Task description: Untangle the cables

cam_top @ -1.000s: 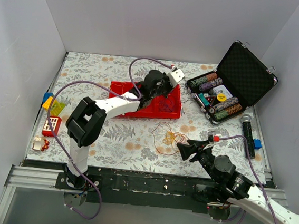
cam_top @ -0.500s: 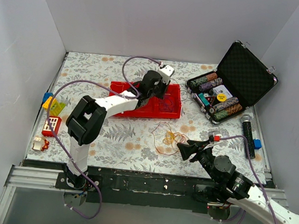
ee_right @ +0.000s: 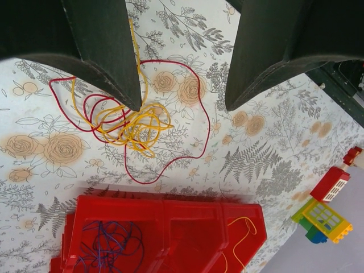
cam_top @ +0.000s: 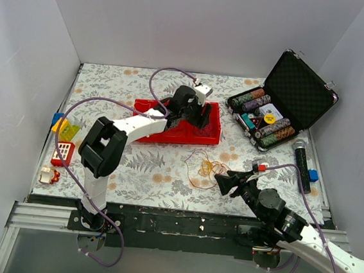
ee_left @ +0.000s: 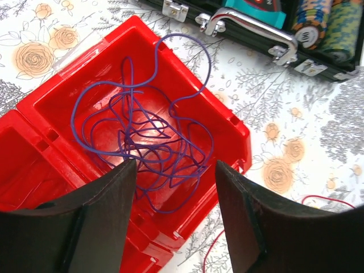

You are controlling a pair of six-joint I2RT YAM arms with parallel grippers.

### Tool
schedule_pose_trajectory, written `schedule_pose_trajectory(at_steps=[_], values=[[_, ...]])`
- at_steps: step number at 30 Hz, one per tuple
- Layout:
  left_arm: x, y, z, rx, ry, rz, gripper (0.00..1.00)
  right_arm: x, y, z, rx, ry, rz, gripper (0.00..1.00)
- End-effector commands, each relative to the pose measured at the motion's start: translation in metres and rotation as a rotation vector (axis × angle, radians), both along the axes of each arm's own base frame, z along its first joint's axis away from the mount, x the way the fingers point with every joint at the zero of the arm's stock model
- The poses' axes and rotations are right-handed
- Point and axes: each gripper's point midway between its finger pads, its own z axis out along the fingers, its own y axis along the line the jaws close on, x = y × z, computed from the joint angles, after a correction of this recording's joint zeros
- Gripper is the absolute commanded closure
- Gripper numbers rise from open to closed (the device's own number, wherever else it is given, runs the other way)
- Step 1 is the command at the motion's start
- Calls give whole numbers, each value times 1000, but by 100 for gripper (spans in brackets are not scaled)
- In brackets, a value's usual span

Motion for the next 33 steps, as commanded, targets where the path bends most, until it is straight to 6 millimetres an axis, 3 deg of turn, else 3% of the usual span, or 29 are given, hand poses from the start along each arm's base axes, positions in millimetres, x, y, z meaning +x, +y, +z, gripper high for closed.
schedule_pose_trajectory(at_steps=[1,10,13,17,23,28,33], values=[[-10,-1,79,-111,-56,-53,41,3,5,24,64,-55,-1,31],[-52,8,116,-156,-58,-185,29,9,1,28,43,-76,-34,30],[-87,14,116,-137,-70,-331,27,10,-1,27,36,-73,-43,30],[-134,34,79,-29,-91,-527,21,10,1,23,36,-66,-41,30],[-185,63,22,172,-235,-800,21,10,4,19,37,-55,-31,30],[-205,68,3,290,-453,-1017,21,10,6,21,36,-57,-26,30],[-203,57,-10,340,-619,-1126,23,10,7,23,44,-58,-23,31]])
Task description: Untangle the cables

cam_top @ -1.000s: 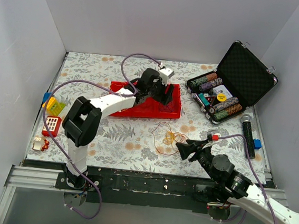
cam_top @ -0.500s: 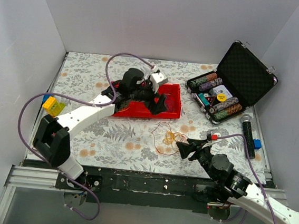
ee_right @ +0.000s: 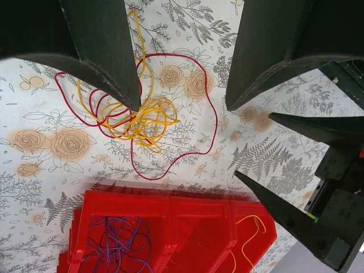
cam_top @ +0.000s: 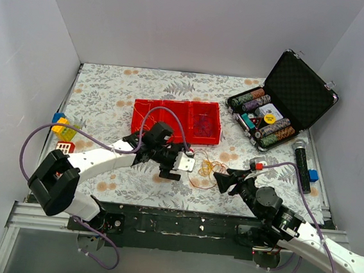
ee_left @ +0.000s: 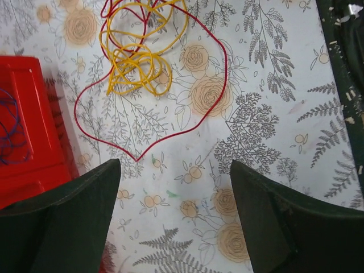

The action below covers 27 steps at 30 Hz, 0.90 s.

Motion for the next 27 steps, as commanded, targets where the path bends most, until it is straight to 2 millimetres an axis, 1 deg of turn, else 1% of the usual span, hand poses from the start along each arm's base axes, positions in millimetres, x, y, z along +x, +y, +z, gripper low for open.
schedule_pose_trajectory(at_steps=[1,3,5,9,14,18,20,21,23,27], values=[[8,-20,18,-88,-263,-192,25,2,4,21,63,-38,0,31],[8,-25,12,-103,-317,-238,30,2,3,23,66,-40,0,31],[7,-27,6,-107,-367,-291,33,2,2,25,67,-42,-3,31],[4,-26,-13,-76,-435,-394,37,1,0,26,71,-42,-9,34],[8,-30,-30,-38,-452,-456,35,2,-4,28,77,-50,-26,37],[14,-35,-38,-18,-494,-506,35,2,-5,29,83,-51,-28,39],[13,-38,-41,-13,-505,-540,36,2,-4,30,82,-48,-23,40],[12,-38,-43,-9,-511,-559,38,2,-4,31,81,-49,-23,40],[10,-38,-47,-1,-521,-589,51,2,-5,30,77,-47,-25,40],[7,-39,-45,-9,-550,-617,84,2,-5,33,76,-51,-26,40]])
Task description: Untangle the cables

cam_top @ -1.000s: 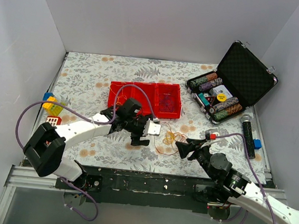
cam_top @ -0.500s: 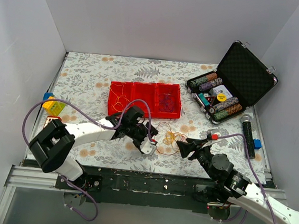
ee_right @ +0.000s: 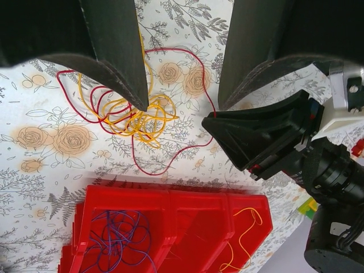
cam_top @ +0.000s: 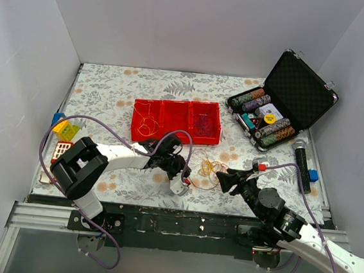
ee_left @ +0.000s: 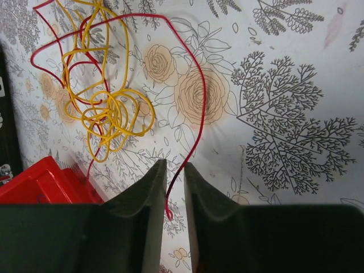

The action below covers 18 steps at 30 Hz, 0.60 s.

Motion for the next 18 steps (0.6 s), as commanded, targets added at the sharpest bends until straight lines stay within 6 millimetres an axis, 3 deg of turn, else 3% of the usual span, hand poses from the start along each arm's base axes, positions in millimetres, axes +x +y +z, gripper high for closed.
schedule_pose_trajectory(at_steps=[1,3,8,15,18], values=[[-3,-8,16,-45,-73,-82,90,2,-2,28,52,-37,-17,40],[-5,-8,24,-68,-97,-83,100,2,-2,29,51,-39,-14,40],[-17,-1,61,-150,-143,-84,100,2,0,34,38,-70,2,29],[-54,9,154,-330,-226,-145,100,6,2,66,-3,-189,12,19],[-58,8,199,-438,-228,-108,100,11,4,71,-33,-199,3,18]])
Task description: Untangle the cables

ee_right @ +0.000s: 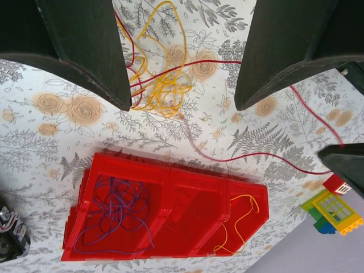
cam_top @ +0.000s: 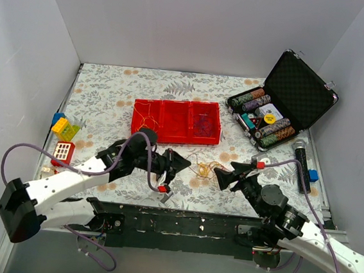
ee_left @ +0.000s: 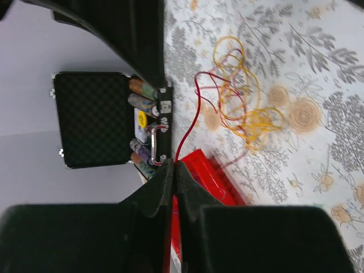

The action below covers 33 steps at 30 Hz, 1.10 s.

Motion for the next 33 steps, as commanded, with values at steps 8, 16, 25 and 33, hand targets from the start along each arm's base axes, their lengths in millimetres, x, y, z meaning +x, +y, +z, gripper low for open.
schedule_pose_trajectory(at_steps=[8,16,25,33], values=[[21,-9,203,-574,166,231,100,5,1,56,62,-139,-7,16],[7,-17,240,-637,318,223,100,0,6,87,94,-227,40,14],[-24,-31,251,-638,327,158,100,-15,36,143,175,-369,199,10],[-31,-54,253,-627,299,161,100,-24,66,144,227,-337,323,9]])
